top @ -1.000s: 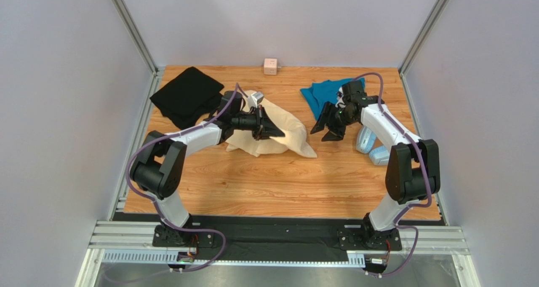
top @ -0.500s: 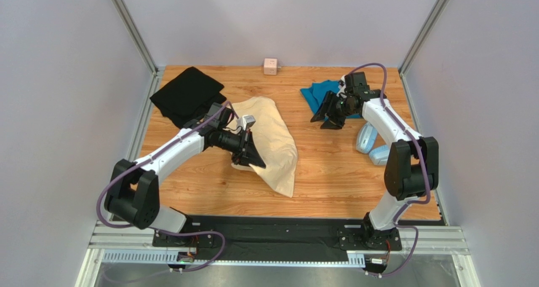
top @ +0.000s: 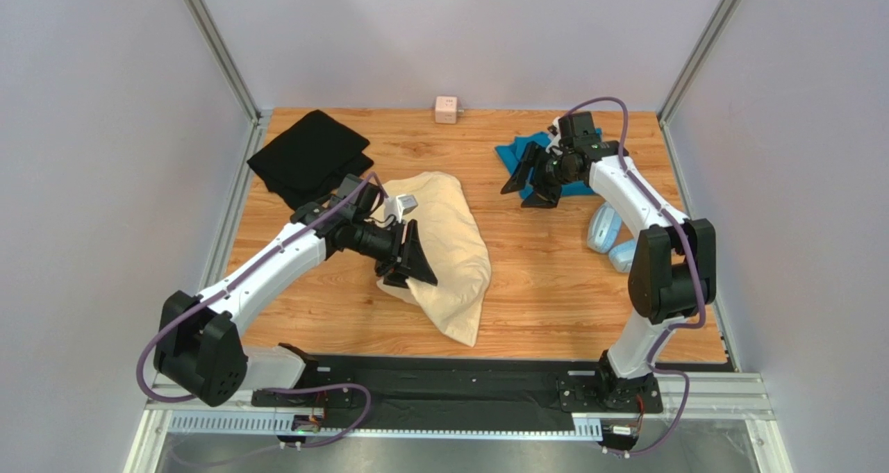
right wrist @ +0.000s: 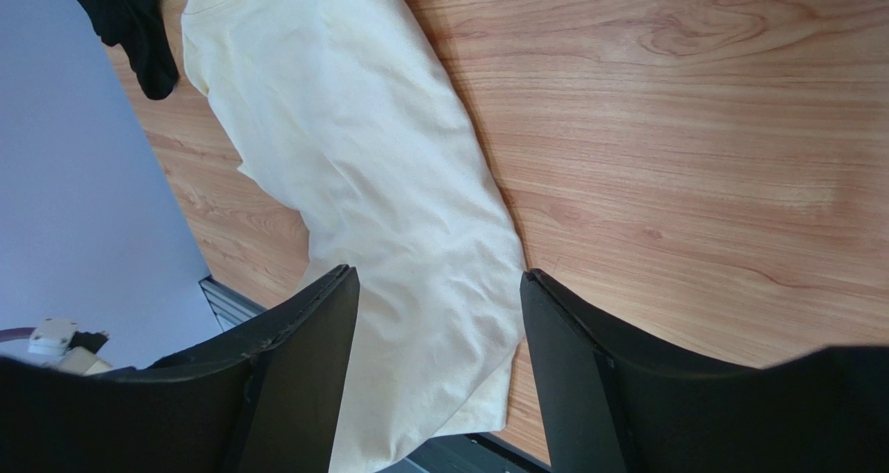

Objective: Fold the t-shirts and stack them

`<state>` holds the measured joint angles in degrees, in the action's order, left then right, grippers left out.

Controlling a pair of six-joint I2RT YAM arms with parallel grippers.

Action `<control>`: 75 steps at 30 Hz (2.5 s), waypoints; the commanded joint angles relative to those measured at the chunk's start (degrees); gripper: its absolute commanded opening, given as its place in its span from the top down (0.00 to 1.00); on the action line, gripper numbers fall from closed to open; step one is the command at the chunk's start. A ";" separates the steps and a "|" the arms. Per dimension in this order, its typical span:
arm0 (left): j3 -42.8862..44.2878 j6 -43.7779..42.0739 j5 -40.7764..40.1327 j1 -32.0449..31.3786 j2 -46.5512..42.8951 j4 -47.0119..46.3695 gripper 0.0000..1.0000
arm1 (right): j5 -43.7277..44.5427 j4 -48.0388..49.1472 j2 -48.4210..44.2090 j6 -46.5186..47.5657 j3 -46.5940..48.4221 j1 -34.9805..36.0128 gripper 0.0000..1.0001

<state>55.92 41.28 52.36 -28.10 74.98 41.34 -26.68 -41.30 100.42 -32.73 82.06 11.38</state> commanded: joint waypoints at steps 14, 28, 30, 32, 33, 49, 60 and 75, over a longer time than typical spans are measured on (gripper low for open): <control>16.75 -0.67 -9.91 3.49 -9.33 10.95 0.48 | 0.92 -3.61 16.02 2.32 13.91 6.29 0.30; 15.63 -2.43 -16.41 3.84 -12.13 16.06 0.49 | -1.00 -4.23 29.38 3.38 27.26 7.78 0.28; 12.99 -1.03 -17.28 3.84 -13.71 14.22 0.49 | -1.45 -4.75 32.28 3.38 30.78 8.13 0.28; 12.11 -0.93 -17.90 4.10 -14.42 14.03 0.49 | -2.32 -5.11 34.48 3.38 33.67 8.57 0.28; 12.02 -1.11 -17.91 4.36 -14.51 14.38 0.49 | -2.59 -5.11 35.27 3.11 34.56 8.66 0.27; 10.00 -4.10 -20.80 5.07 -12.67 16.40 0.50 | -3.83 -6.07 42.76 1.53 42.49 14.90 0.86; 3.23 -4.89 -31.35 8.14 -5.29 14.30 0.52 | 0.66 -7.13 21.94 7.68 32.04 15.35 1.00; 16.23 -8.40 -33.37 10.08 8.16 15.17 0.55 | -3.63 -19.70 -0.57 6.82 41.94 2.24 1.00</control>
<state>68.31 34.70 18.94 -18.17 81.91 56.95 -26.04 -59.61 104.47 -23.09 119.57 14.31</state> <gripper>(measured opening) 0.457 0.019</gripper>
